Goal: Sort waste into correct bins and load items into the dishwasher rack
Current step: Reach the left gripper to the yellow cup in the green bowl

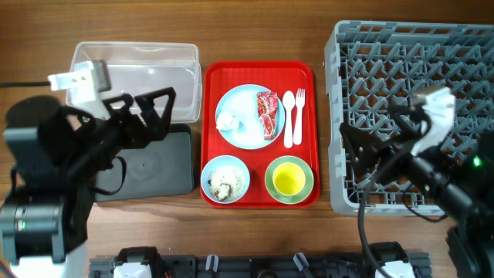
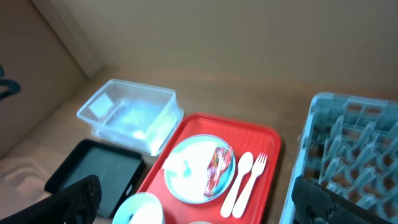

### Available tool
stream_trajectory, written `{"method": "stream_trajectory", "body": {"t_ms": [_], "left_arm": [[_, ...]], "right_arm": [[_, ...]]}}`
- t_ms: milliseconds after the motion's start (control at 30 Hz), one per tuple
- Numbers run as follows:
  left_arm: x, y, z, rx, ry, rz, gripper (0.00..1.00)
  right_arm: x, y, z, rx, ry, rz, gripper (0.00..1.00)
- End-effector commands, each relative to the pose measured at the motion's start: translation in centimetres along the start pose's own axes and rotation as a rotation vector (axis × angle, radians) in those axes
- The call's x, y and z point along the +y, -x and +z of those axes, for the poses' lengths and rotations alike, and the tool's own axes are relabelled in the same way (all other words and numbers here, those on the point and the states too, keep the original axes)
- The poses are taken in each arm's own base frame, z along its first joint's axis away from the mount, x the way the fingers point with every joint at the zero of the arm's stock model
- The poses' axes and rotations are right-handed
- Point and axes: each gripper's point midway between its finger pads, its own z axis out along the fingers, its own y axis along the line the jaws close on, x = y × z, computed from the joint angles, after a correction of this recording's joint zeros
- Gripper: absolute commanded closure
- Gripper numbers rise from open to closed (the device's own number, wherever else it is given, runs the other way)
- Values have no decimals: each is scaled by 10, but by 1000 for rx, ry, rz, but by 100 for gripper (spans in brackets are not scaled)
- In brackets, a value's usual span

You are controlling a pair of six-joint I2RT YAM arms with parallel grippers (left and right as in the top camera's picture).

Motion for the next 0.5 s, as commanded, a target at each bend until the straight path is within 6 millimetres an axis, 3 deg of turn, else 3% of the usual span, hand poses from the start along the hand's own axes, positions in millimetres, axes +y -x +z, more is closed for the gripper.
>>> {"method": "stream_trajectory", "body": {"t_ms": [0, 267, 367, 467], "left_arm": [[-9, -15, 9, 108, -74, -59, 0], [-22, -59, 40, 361, -125, -189, 0], [-37, -80, 55, 462, -160, -150, 0], [-54, -116, 75, 573, -151, -15, 4]], "right_arm": [[10, 2, 2, 18, 67, 24, 0], [11, 4, 1, 7, 70, 33, 0], [11, 2, 2, 19, 68, 66, 0], [11, 5, 2, 6, 70, 85, 0]]}}
